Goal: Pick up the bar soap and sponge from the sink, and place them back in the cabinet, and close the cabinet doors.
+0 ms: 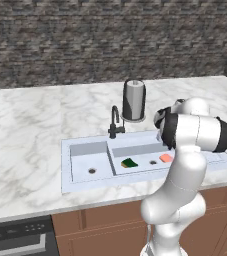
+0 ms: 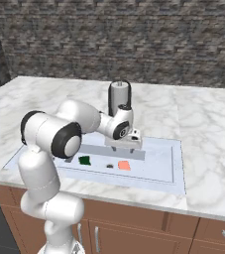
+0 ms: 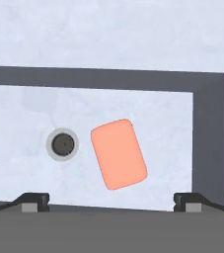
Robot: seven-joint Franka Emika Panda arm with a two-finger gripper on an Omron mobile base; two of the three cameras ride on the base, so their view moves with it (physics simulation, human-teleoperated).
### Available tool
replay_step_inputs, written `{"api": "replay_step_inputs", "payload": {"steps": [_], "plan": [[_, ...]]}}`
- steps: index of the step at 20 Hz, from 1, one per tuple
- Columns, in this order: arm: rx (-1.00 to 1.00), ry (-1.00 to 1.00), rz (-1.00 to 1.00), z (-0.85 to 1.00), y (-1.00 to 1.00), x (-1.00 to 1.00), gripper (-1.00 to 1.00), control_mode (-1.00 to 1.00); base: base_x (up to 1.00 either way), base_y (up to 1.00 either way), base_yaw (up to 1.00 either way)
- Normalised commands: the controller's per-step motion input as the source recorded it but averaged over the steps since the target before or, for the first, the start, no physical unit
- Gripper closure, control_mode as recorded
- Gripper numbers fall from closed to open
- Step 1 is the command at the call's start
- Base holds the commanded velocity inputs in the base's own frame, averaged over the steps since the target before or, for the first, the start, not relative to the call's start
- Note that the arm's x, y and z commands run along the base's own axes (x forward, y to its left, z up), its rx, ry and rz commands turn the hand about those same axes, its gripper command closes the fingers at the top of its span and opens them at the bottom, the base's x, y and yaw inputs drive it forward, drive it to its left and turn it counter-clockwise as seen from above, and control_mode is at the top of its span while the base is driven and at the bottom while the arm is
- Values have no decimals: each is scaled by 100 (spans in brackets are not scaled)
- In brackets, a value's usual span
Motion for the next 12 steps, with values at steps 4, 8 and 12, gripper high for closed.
{"api": "replay_step_inputs", "payload": {"steps": [4,8,12], "plan": [[0,0,2,-25,-8,11,-100,-100,0,0,0],[0,3,4,-18,-9,0,-100,-100,0,0,0],[0,5,5,-20,-3,0,-100,-100,0,0,0]]}}
